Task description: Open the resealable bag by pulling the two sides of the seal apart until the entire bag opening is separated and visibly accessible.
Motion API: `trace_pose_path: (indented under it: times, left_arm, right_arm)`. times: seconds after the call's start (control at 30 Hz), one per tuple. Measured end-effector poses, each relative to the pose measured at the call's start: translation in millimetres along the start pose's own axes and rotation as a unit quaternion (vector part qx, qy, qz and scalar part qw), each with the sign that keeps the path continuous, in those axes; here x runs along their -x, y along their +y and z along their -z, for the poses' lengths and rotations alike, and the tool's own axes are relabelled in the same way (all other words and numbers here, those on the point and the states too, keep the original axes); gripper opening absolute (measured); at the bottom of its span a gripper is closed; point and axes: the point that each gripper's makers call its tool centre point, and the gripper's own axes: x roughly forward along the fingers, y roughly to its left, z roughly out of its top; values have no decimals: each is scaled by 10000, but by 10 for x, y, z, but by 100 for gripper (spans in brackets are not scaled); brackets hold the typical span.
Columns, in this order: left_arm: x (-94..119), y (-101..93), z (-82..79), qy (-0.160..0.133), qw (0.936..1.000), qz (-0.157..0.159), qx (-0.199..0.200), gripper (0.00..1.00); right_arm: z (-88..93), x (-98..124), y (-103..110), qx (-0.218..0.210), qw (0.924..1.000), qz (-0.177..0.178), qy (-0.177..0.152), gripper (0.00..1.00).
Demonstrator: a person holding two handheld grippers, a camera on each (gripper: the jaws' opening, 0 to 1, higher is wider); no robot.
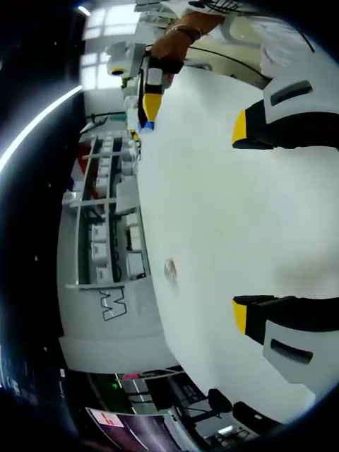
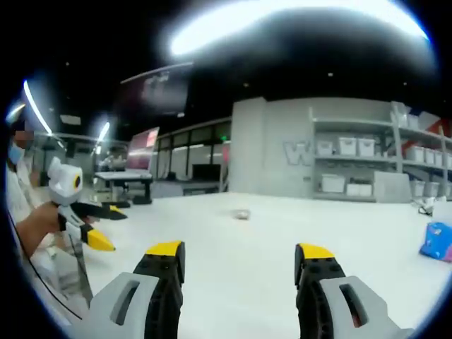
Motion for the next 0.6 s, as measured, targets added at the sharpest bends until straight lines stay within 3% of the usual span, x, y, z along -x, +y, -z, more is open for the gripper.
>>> trace_pose_path:
  times: [0.6]
  left_arm:
    - [-21,18,68,95,9999,34,22,84]
  right_arm:
    - [72,-19,9,4,10000,-6,93,63]
